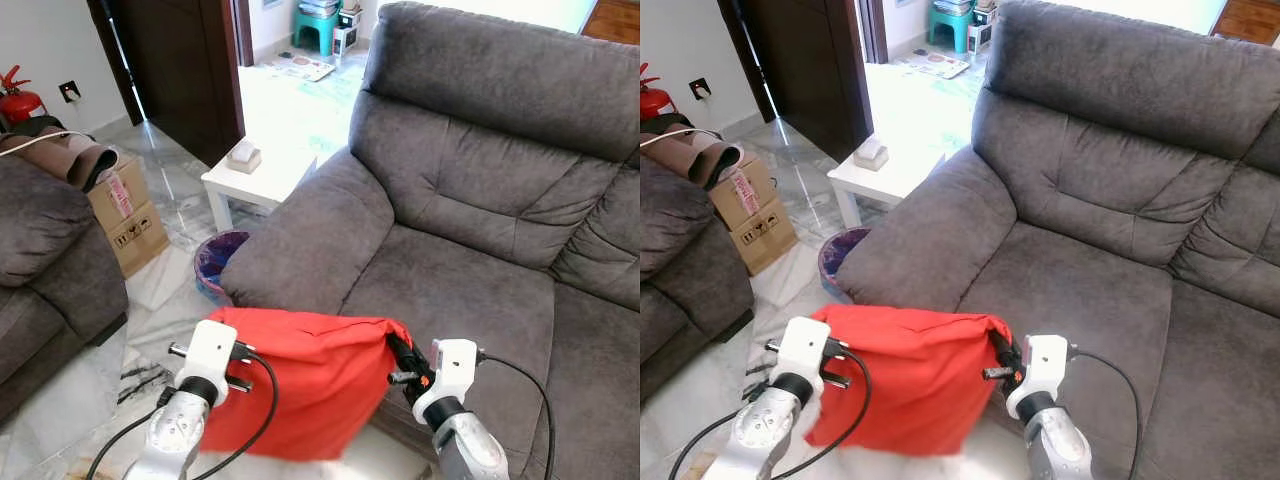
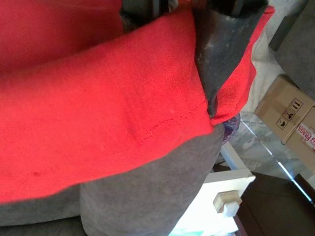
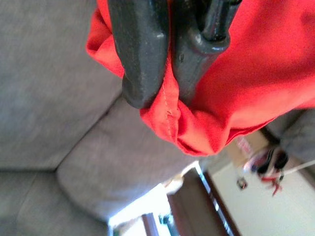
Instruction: Move the pillow to the sofa from floor
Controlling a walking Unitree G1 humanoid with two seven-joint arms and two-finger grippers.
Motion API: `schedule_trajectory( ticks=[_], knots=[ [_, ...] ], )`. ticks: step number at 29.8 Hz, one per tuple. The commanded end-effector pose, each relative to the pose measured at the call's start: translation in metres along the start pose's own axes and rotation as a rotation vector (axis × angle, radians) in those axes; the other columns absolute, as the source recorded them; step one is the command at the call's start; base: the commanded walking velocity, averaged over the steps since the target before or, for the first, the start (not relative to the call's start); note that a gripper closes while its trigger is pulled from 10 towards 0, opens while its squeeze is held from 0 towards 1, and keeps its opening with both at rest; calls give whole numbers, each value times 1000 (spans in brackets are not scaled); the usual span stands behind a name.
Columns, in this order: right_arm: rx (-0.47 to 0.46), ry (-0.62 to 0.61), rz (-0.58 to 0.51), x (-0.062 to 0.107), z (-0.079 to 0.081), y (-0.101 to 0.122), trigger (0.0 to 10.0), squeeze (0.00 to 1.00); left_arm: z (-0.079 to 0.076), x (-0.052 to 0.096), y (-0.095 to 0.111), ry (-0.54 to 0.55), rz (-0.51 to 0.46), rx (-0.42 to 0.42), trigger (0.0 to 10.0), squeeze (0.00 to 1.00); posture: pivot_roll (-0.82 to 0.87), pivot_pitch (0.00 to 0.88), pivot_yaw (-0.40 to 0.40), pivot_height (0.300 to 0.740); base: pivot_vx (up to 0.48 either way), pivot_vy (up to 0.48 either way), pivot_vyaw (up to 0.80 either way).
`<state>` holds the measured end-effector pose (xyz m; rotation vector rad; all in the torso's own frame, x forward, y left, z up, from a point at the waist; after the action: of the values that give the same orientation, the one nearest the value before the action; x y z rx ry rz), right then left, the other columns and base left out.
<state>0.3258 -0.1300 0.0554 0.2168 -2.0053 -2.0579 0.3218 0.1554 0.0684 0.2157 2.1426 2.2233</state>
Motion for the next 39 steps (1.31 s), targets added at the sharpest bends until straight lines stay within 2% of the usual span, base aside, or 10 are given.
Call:
schedule_trajectory(
  ticks=[1,3,7,10,16,18,21,28,39],
  knots=[
    [-2,-15,-36,-1,-3,6,10000,0,-1,-6,38,4,-140,-17,10000,0,68,50,-14,740,0,0,0],
    [12,-4,-41,-3,-1,7,10000,0,1,-8,37,1,-131,-42,10000,0,69,34,-11,740,0,0,0],
    [-25,-40,-61,-4,-3,10,10000,0,5,-11,36,13,-125,-42,10000,0,58,27,-2,740,0,0,0],
    [-23,-22,-89,-4,4,14,10000,0,7,-15,37,16,-126,-42,10000,0,39,13,13,740,0,0,0],
    [-51,-101,-68,-1,-8,7,10000,0,9,-22,41,9,-127,-73,10000,0,30,4,30,740,0,0,0],
    [-75,-102,-55,-1,-6,3,10000,0,9,-23,42,3,-127,-86,10000,0,32,8,28,740,0,0,0],
    [-42,-76,-35,-1,-1,-1,10000,0,9,-24,42,1,-127,-94,10000,0,38,14,24,740,0,0,0],
    [-29,-71,-24,-1,-3,-2,10000,0,16,-20,39,23,-119,-108,10000,0,38,38,14,740,0,0,-800],
    [-29,-54,-10,4,1,-7,10000,0,13,-16,36,15,-121,-112,10000,0,37,56,4,740,0,-224,-800]
  ],
)
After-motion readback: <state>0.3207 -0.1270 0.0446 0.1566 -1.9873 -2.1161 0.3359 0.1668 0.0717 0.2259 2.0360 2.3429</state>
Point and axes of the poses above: a point about 5 cm out from each wrist's last joint towards the gripper, its own x axis pointing back from the gripper into the wrist, its own y axis along the axis of the wrist's last joint, z = x × y, the point moved 4 cm from there along -x, pointing out of the wrist towards the gripper, and after that the axes turned 12 degrees about x, right-handed, at the moved point
